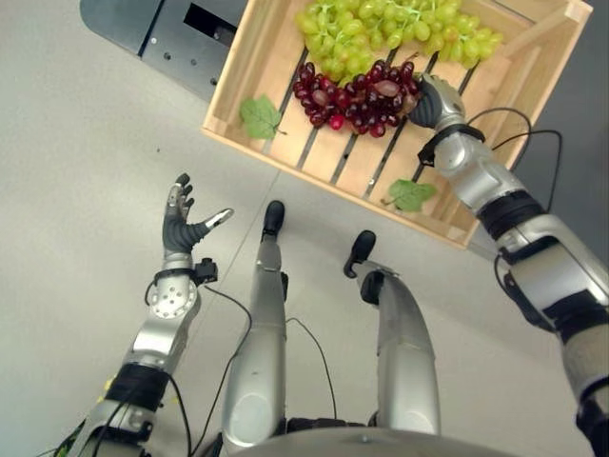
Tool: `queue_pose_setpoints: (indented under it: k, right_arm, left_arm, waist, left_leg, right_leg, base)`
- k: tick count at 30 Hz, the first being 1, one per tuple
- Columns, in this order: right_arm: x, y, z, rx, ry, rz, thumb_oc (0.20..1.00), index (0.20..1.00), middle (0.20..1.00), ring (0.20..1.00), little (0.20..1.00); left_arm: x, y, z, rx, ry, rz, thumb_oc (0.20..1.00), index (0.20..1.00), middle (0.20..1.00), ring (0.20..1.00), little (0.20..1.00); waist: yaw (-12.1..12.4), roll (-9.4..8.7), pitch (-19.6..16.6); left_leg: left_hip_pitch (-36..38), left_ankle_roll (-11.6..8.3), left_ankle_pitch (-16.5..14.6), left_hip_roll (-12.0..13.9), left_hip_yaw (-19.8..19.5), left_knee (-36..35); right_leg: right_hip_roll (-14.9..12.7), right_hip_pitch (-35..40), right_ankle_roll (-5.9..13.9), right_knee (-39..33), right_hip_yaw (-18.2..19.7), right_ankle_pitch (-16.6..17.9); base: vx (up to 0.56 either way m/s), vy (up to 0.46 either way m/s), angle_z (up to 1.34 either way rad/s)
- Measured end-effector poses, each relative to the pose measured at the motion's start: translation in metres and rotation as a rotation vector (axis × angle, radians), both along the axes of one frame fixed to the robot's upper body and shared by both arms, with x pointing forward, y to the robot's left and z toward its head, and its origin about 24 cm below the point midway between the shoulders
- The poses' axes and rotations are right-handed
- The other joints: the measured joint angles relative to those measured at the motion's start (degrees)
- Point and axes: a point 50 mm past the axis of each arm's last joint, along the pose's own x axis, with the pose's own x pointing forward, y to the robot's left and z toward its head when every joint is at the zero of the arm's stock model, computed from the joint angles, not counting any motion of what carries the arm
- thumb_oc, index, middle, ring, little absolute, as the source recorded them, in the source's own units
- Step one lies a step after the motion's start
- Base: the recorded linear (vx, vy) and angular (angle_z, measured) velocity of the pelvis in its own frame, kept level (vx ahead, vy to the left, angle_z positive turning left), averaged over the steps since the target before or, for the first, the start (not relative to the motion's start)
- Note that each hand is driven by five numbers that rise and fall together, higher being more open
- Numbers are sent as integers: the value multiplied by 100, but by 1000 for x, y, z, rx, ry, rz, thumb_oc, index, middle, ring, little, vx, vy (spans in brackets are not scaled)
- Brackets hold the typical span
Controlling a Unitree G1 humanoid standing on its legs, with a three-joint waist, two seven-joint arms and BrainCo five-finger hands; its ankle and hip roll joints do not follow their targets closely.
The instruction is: Pick up the fruits from the basket on one side to the basket on the other side
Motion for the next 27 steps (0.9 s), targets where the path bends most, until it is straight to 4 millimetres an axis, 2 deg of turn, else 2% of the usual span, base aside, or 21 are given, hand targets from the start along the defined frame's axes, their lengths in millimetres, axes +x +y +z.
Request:
queue_pose_setpoints:
  k: [7,14,16,18,19,22,24,27]
  right_arm:
    - [1,2,-4,81,62,36,200,200,200,200,200]
    - [-2,-12,-2,314,204,141,200,200,200,200,200]
    - [-8,-15,-9,368,258,196,200,200,200,200,200]
    - [-14,-13,-29,450,360,271,200,200,200,200,200]
    - [-20,-6,-53,513,467,336,200,200,200,200,200]
    - [-44,21,-90,616,661,539,200,200,200,200,200]
    - [-55,36,-100,668,735,638,200,200,200,200,200]
    - [-65,42,-108,767,779,706,200,200,200,200,200]
  left_arm:
    - [1,0,1,0,-1,-2,1000,1000,1000,1000,1000]
    - [2,-2,1,8,4,-40,1000,1000,1000,1000,1000]
    - [2,-3,2,11,5,-60,1000,1000,1000,1000,1000]
    - [3,-4,2,14,5,-75,1000,1000,1000,1000,1000]
    - [4,-5,4,16,0,-85,1000,1000,1000,1000,1000]
    - [6,-7,7,22,-12,-106,1000,1000,1000,1000,1000]
    - [7,-8,9,24,-16,-115,1000,1000,1000,1000,1000]
    - [7,-8,9,25,-17,-120,1000,1000,1000,1000,1000]
  waist:
    - [28,-1,-1]
    - [77,-5,-6]
    - [89,-5,-5]
    - [89,-5,-5]
    - [102,-5,-6]
    - [119,-1,-7]
    - [136,-1,-7]
    - [164,-1,-7]
  left_leg:
    - [55,-27,38,8,-1,-66]
    - [156,-40,47,39,-7,-103]
    - [176,-47,52,50,-12,-118]
    - [255,-56,65,52,-65,-156]
    - [332,-55,65,54,-88,-193]
    - [327,-53,68,51,-123,-228]
    - [332,-45,79,51,-131,-290]
    - [332,-37,109,43,-139,-355]
  right_leg:
    - [3,68,4,-52,-22,2]
    - [62,186,8,-103,-39,0]
    - [69,216,7,-118,-60,0]
    - [65,316,7,-152,-97,-1]
    - [72,389,16,-180,-118,-20]
    - [69,402,16,-174,-165,-47]
    - [61,401,24,-174,-171,-64]
    - [55,399,42,-199,-172,-79]
  base:
    - [0,0,0]
    - [0,0,0]
    - [2,-8,2]
    - [2,-3,6]
    - [-1,-1,7]
    - [-5,-1,9]
    - [-1,5,9]
    - [1,13,7]
